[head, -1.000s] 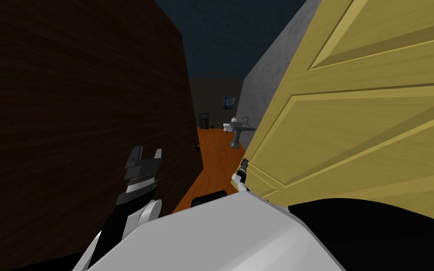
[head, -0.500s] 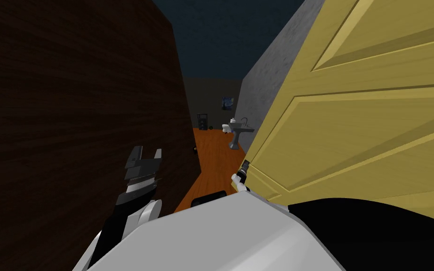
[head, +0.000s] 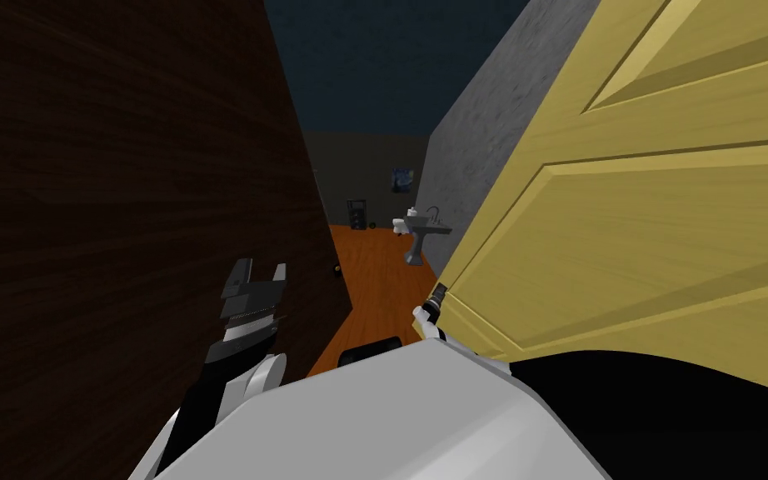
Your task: Push the door open
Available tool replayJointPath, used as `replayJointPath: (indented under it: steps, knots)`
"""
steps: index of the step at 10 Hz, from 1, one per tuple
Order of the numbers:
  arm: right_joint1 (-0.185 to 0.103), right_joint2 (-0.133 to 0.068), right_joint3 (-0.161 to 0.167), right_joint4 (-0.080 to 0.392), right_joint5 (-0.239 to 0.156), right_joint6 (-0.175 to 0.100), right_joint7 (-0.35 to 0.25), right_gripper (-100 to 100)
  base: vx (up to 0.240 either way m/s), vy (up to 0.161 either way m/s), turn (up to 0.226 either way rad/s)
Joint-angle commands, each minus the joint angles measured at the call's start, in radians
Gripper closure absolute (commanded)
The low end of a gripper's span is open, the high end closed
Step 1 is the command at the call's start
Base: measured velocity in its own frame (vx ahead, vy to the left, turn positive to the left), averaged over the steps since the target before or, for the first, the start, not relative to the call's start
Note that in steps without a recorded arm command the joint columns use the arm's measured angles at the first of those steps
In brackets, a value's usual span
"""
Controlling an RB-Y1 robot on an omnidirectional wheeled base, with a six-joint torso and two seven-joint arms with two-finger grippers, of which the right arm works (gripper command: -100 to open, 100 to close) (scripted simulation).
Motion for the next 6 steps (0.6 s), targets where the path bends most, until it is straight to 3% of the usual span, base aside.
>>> replayJointPath:
  steps: [1,2,3,5,6]
  knots:
    - [0.017,0.002,-0.007,-0.044,-0.003,0.010,0.010,100,0.040,-0.045,0.005]
    - [0.015,0.000,-0.029,-0.046,-0.017,0.000,0.021,100,0.086,-0.063,-0.007]
    - [0.015,0.000,-0.029,-0.046,-0.017,0.000,0.021,100,0.107,-0.063,-0.014]
    - [0.012,0.012,-0.057,-0.049,-0.036,-0.013,0.037,100,0.179,-0.118,-0.059]
    - [0.010,0.029,-0.075,-0.052,-0.048,-0.021,0.047,100,0.209,-0.153,-0.052]
